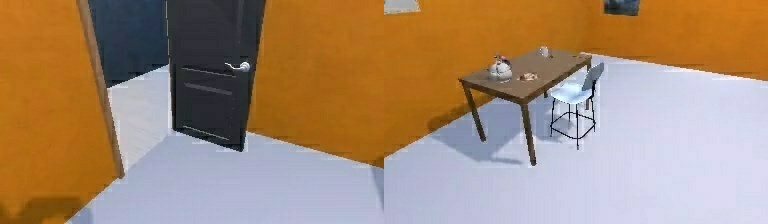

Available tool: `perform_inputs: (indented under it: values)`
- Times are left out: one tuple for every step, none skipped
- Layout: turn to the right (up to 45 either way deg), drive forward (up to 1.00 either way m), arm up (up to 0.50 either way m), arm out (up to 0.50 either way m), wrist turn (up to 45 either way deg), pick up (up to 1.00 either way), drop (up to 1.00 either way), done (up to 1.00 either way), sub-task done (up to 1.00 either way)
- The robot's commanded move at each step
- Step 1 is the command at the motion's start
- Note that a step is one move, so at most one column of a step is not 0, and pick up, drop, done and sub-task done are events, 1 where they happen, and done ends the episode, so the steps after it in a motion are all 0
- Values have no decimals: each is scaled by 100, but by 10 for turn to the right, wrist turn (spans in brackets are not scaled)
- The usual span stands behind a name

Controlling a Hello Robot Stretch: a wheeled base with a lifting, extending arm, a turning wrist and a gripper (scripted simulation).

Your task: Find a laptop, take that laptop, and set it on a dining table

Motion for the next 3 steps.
perform_inputs:
  values:
    - [0,100,0,0,0,0,0,0,0]
    - [-90,0,0,0,0,0,0,0,0]
    - [0,25,0,0,0,0,0,0,0]
